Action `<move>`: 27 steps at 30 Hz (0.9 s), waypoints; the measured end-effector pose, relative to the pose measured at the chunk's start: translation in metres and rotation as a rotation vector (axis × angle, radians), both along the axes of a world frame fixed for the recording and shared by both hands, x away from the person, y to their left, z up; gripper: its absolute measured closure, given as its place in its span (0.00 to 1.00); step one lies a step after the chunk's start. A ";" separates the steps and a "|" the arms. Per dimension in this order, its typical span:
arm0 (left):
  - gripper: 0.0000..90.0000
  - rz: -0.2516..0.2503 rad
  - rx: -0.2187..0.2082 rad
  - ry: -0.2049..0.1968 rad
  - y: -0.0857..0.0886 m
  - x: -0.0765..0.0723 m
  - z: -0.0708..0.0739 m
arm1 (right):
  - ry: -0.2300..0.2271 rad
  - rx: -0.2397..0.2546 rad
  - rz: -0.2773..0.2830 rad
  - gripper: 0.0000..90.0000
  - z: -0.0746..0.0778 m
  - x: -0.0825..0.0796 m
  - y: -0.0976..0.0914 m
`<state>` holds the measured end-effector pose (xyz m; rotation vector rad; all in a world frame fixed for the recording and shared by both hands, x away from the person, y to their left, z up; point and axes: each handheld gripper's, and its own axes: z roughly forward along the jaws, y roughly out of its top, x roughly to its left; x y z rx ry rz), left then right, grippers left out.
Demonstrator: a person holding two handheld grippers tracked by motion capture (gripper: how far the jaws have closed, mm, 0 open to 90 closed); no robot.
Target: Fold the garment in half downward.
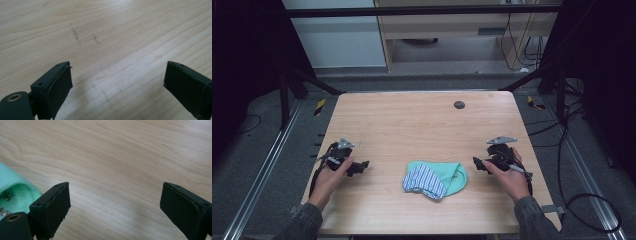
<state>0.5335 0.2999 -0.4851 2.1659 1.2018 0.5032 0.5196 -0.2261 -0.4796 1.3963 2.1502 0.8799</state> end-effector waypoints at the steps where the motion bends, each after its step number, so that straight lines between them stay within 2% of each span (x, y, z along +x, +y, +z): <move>1: 0.08 0.012 -0.004 -0.001 0.002 0.001 -0.001 | 0.005 0.001 -0.009 0.11 -0.002 0.002 -0.002; 7: 0.09 0.046 0.005 0.007 0.017 0.008 -0.006 | 0.023 0.013 -0.040 0.12 -0.008 0.010 -0.015; 11: 0.09 0.082 -0.018 0.015 0.026 0.012 -0.010 | 0.031 0.031 -0.077 0.12 -0.014 0.016 -0.025; 14: 0.09 0.086 -0.005 0.020 0.030 0.016 -0.012 | 0.025 0.033 -0.112 0.13 -0.016 0.021 -0.033; 19: 0.08 0.105 -0.016 -0.003 0.033 0.020 -0.015 | 0.034 0.056 -0.166 0.12 -0.022 0.026 -0.044; 27: 0.05 0.115 -0.033 -0.033 0.034 0.024 -0.019 | 0.023 0.055 -0.208 0.09 -0.026 0.030 -0.053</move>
